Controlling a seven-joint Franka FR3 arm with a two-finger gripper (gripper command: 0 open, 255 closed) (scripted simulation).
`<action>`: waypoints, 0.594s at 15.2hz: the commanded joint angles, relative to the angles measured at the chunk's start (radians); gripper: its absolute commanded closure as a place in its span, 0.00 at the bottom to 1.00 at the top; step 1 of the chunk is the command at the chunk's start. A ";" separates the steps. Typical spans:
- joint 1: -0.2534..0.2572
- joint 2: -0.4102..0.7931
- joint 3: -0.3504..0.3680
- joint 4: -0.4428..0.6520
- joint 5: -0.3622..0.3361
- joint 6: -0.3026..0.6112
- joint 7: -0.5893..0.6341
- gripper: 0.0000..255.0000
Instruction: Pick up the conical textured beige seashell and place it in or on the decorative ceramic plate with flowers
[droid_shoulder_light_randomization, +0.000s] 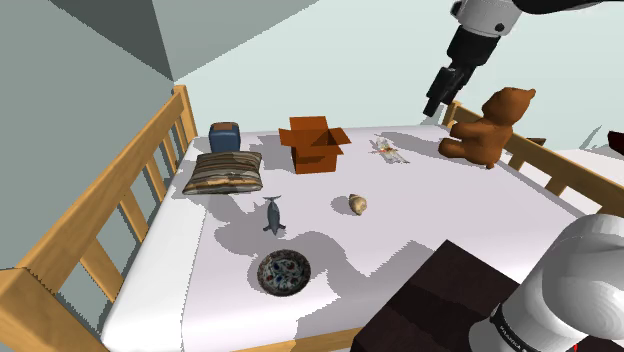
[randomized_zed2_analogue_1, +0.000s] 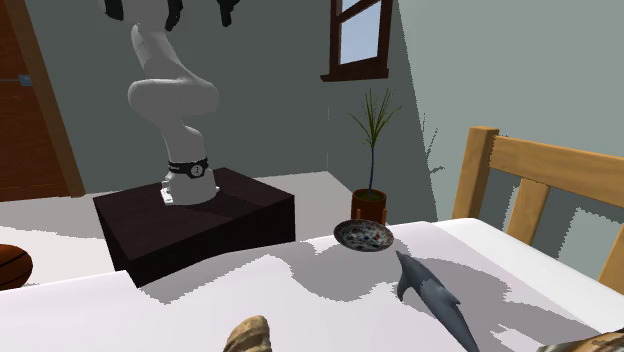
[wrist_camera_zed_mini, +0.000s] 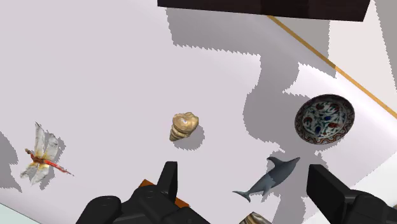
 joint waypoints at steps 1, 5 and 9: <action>0.000 0.000 0.000 0.000 0.000 0.000 0.000 0.00; -0.009 0.117 0.001 -0.016 -0.006 0.094 0.034 0.00; -0.018 0.246 0.000 -0.013 -0.012 0.182 0.068 0.00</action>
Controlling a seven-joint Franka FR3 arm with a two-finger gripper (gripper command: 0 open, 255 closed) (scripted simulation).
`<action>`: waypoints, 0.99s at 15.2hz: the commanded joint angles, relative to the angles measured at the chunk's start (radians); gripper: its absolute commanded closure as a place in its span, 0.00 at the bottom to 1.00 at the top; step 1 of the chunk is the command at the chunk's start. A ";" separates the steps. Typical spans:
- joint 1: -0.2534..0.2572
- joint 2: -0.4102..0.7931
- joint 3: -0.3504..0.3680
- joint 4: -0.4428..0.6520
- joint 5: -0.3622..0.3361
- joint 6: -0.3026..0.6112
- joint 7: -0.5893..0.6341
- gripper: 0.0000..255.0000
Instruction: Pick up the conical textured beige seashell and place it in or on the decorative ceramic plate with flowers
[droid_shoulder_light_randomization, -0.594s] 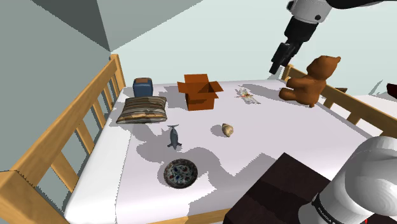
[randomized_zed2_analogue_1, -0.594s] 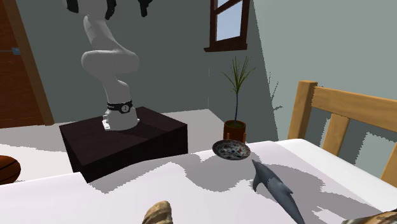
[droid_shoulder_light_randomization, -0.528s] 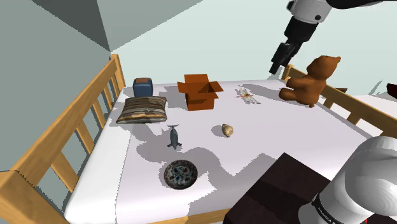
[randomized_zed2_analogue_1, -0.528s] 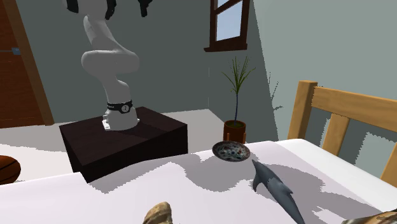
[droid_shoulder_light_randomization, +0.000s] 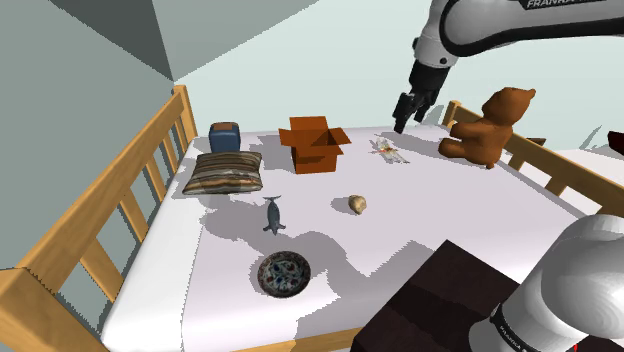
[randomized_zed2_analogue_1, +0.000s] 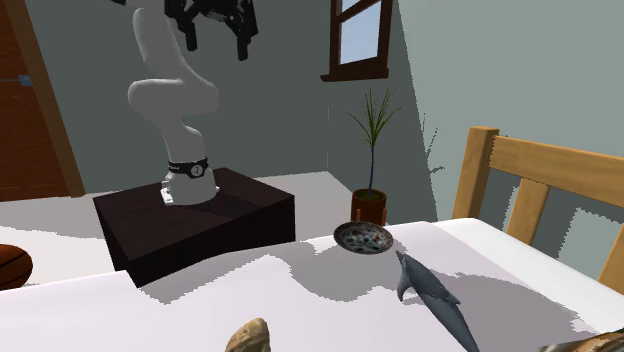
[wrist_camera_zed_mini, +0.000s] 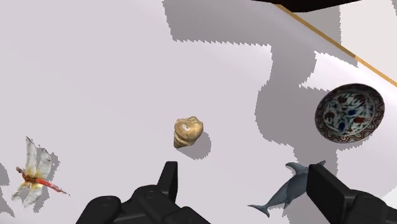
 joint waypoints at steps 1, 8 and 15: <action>-0.004 0.060 0.000 -0.003 -0.003 0.043 0.019 0.00; -0.019 0.310 -0.006 0.054 -0.010 0.170 0.074 0.00; -0.032 0.574 -0.018 0.162 -0.010 0.258 0.121 0.00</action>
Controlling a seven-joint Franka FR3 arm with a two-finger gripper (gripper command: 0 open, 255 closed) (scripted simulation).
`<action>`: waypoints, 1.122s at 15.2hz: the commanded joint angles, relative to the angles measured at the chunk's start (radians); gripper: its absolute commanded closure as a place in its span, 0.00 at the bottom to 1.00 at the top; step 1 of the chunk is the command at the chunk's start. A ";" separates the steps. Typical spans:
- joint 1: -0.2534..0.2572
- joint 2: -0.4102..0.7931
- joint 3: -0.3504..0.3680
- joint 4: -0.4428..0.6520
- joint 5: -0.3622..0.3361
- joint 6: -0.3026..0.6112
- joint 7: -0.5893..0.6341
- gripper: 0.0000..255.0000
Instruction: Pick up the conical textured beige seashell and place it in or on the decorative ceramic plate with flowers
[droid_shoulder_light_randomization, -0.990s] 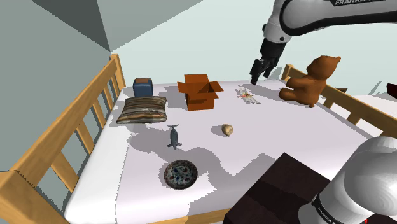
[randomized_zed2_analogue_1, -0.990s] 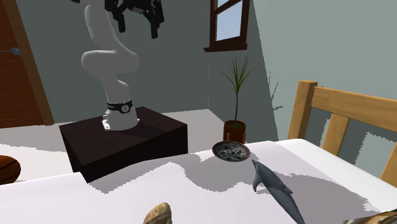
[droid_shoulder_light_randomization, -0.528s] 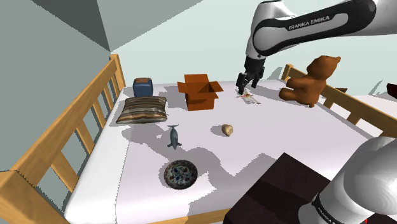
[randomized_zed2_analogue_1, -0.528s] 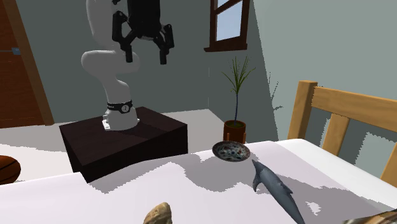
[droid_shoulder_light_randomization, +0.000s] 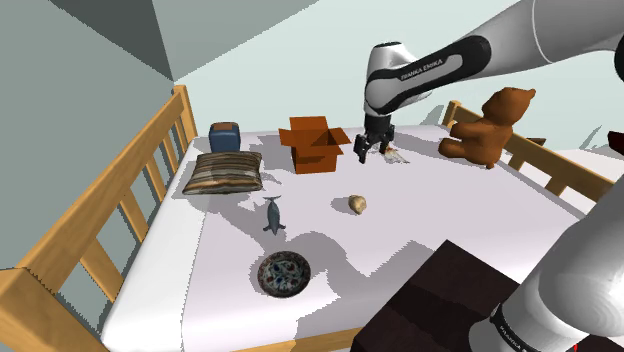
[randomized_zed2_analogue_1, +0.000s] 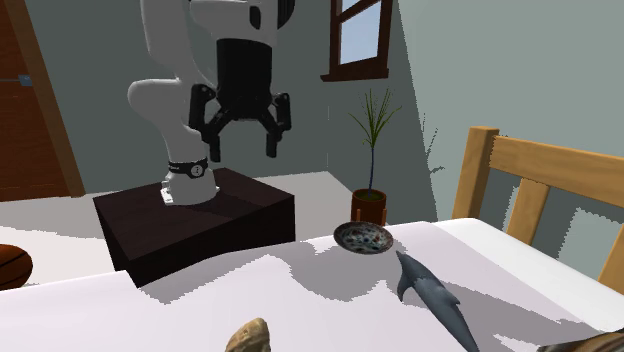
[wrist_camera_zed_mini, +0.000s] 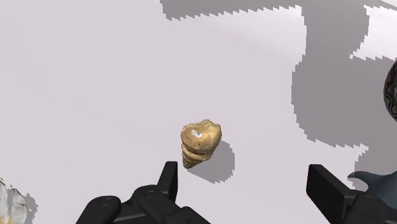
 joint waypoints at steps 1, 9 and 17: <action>-0.003 0.075 -0.003 0.036 0.001 0.018 0.013 0.00; -0.022 0.385 -0.018 0.229 0.019 0.057 0.052 0.00; -0.052 0.705 -0.027 0.496 0.046 0.034 0.082 0.00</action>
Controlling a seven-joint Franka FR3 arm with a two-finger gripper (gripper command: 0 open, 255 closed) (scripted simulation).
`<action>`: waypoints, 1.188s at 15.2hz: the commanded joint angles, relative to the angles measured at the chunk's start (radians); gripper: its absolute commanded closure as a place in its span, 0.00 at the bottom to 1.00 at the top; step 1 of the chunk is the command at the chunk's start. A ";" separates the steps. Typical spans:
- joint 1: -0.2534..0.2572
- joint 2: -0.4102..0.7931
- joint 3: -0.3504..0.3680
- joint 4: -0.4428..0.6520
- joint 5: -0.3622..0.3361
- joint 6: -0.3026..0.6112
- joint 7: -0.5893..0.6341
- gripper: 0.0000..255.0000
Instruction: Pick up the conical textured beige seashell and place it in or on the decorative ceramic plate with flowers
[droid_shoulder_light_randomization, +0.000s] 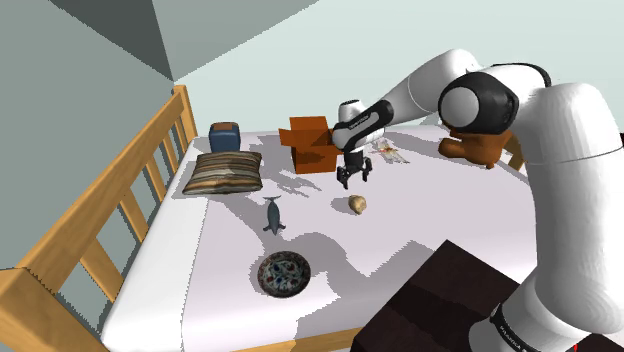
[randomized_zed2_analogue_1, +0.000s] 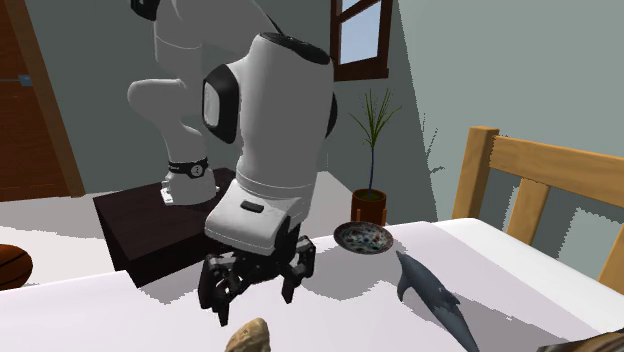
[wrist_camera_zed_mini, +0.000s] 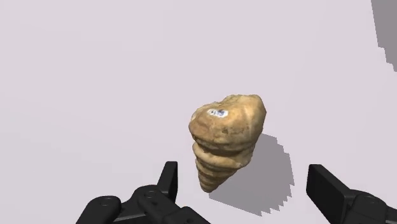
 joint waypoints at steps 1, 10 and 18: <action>-0.009 0.088 -0.002 0.076 0.007 -0.008 0.008 0.00; -0.028 0.240 -0.003 0.172 0.017 0.023 0.017 0.00; -0.030 0.252 -0.003 0.170 0.018 0.038 0.017 0.00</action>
